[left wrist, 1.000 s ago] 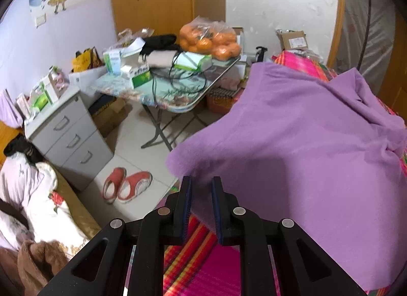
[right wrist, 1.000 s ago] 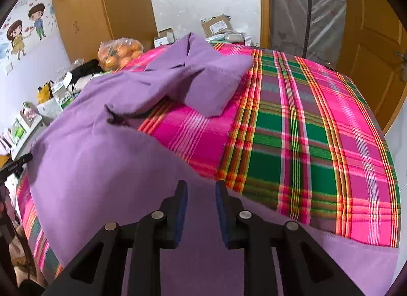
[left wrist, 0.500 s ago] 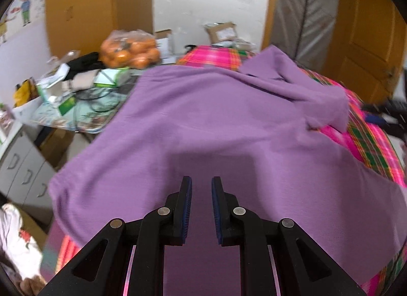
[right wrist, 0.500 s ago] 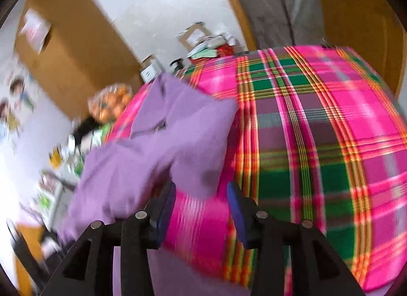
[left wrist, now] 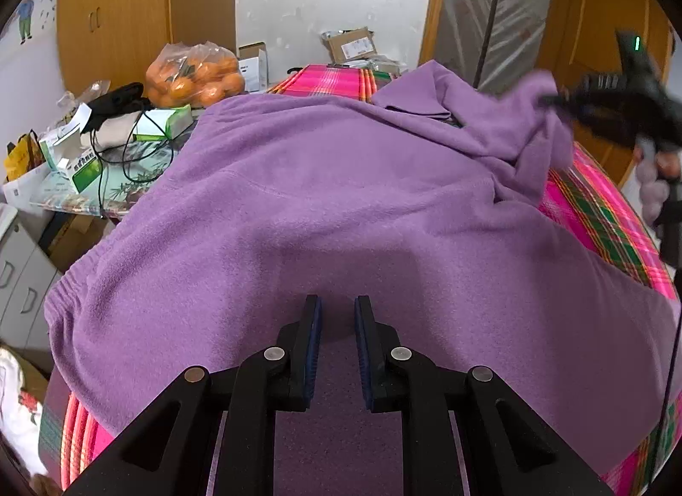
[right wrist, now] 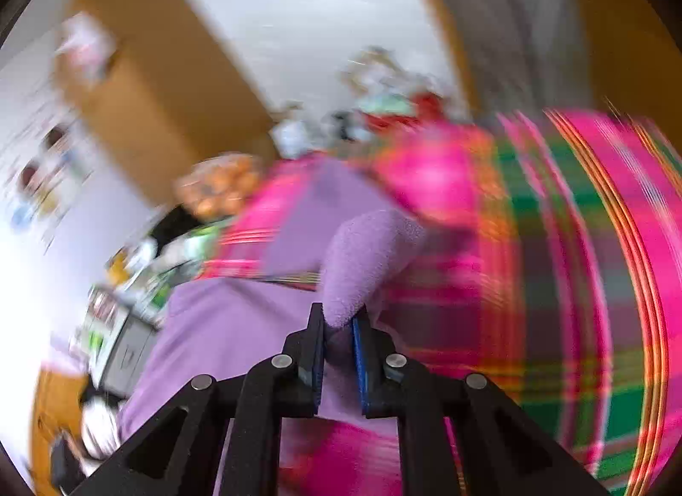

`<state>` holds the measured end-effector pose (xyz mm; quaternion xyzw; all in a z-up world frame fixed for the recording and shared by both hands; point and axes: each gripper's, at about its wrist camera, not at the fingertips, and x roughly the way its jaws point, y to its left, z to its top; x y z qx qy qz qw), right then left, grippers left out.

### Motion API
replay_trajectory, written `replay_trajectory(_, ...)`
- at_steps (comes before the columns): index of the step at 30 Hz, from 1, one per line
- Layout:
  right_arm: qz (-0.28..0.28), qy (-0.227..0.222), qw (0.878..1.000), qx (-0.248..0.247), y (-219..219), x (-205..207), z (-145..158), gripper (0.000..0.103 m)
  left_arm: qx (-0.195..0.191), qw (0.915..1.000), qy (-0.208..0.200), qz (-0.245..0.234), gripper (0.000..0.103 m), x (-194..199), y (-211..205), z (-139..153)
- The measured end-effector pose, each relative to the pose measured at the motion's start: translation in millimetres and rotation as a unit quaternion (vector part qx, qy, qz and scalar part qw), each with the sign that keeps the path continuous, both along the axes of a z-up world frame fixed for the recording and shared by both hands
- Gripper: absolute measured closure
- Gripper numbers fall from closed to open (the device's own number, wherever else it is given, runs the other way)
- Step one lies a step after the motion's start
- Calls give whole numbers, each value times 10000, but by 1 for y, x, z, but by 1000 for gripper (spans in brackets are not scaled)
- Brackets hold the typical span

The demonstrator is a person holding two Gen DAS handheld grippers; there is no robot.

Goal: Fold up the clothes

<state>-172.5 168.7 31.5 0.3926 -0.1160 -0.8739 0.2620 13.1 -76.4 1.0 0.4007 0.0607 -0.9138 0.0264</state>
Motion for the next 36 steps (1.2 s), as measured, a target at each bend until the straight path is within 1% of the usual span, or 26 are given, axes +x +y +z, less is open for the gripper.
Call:
replay_trajectory(1,334,160,9993,81,-19,11,8,91,3,10000,2,18,86,1,-1,0)
replay_trajectory(2,765,203,9967,195,-42,22,10,90,6,10000,4,35,86,2,-2,0)
replay_trajectory(3,1240,153,9916,342,-64,33,8,88,10,10000,6,53,86,3,-3,0)
replay_trajectory(4,1713,103,9839,489,-86,43,5,86,13,10000,8,71,86,5,-3,0)
replay_trajectory(5,2095,59,9760,600,-103,52,2,85,16,10000,10,88,86,6,-4,0)
replay_trajectory(7,2440,-3,9676,651,-116,67,-5,85,23,9999,12,135,86,8,-7,0)
replay_trajectory(8,2517,-20,9656,647,-118,71,-6,84,34,9999,14,167,86,10,-10,-1)
replay_trajectory(9,2368,-4,9699,572,-110,68,-5,82,47,9998,22,179,86,11,-12,-1)
replay_trajectory(10,2159,9,9752,491,-99,63,-3,77,62,9998,41,184,86,11,-13,-2)
replay_trajectory(11,1817,1,9825,404,-84,55,-2,70,52,9998,53,180,86,11,-13,-2)
replay_trajectory(13,1189,-101,9925,280,-58,41,-2,61,24,9998,74,170,86,11,-13,-2)
replay_trajectory(15,696,-344,9969,96,-37,20,-10,60,19,9998,90,157,86,10,-12,-3)
replay_trajectory(18,231,-898,9954,-223,-18,-11,-35,59,72,9998,105,137,85,9,-13,-3)
replay_trajectory(20,132,-1275,9909,-402,-18,-29,-55,59,41,9998,106,131,85,9,-12,-3)
replay_trajectory(22,97,-1503,9875,-466,-24,-43,-69,59,-39,9999,100,117,84,9,-9,-3)
replay_trajectory(25,93,-1685,9834,-668,-35,-57,-85,59,-178,9998,77,57,81,7,-5,-3)
replay_trajectory(26,99,-1694,9830,-705,-38,-61,-86,64,-167,9998,78,52,81,7,-5,-3)
replay_trajectory(27,86,-1636,9841,-686,-39,-63,-85,74,-149,9998,80,49,81,7,-6,-3)
replay_trajectory(28,73,-1578,9852,-667,-41,-65,-84,95,-128,9999,84,48,81,7,-7,-3)
replay_trajectory(29,55,-1499,9866,-648,-41,-66,-81,95,-115,9999,86,48,81,7,-7,-3)
replay_trajectory(32,-62,-1068,9927,-552,-32,-61,-60,96,-99,9999,90,48,81,7,-8,-2)
replay_trajectory(36,-407,-379,9980,-308,-2,-47,-17,96,-111,9999,89,44,81,8,-9,-3)
